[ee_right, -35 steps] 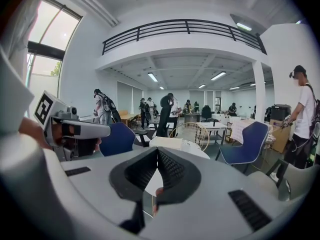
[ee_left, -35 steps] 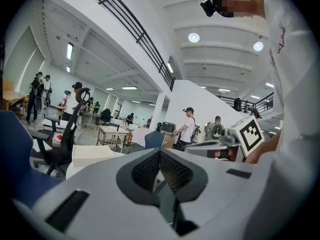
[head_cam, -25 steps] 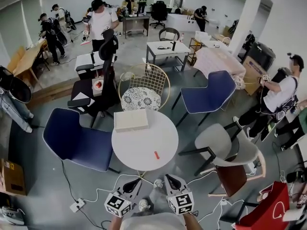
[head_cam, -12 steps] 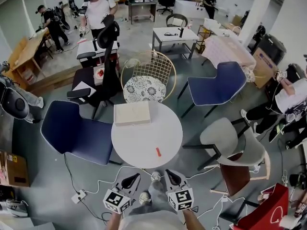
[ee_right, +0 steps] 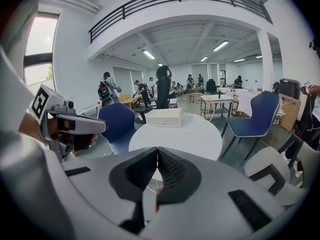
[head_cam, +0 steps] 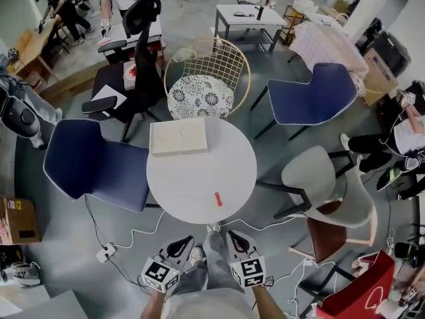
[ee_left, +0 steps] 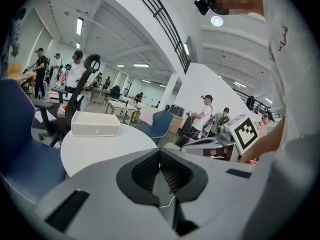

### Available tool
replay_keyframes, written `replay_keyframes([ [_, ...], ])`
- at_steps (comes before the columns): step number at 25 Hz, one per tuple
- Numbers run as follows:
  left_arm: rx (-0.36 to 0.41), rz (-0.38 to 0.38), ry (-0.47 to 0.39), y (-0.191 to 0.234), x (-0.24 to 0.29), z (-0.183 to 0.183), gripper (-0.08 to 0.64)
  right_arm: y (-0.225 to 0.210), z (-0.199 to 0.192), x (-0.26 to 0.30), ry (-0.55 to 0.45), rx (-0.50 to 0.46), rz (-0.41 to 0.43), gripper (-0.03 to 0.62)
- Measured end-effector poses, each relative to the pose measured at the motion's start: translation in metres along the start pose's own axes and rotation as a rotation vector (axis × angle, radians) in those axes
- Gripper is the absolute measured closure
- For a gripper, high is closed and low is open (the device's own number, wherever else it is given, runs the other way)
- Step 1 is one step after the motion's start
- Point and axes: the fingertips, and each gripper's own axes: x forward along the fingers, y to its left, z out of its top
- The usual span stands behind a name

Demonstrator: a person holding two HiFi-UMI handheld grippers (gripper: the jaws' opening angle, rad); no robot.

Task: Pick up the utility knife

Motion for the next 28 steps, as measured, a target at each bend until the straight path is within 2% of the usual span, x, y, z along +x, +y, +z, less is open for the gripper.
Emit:
replay_keyframes([
  [6,-0.033,0.014,0.016,0.008,0.012,-0.009,0.548,-0.001,-0.032,0.016,0.085,0.027,0.012,0.575],
  [17,-0.081,0.032,0.02,0.02,0.019,-0.016,0.548,-0.007,-0.057,0.036,0.143,0.018,0.005,0.573],
  [18,-0.082,0.034,0.021,0.019,0.019,-0.017,0.548,-0.006,-0.061,0.038,0.157,0.022,0.013,0.563],
  [21,-0.088,0.042,0.02,0.019,0.018,-0.018,0.548,-0.006,-0.071,0.045,0.192,0.026,0.027,0.42],
  [28,-0.1,0.055,0.027,0.017,0.014,-0.024,0.548,-0.009,-0.08,0.052,0.211,0.013,0.005,0.407],
])
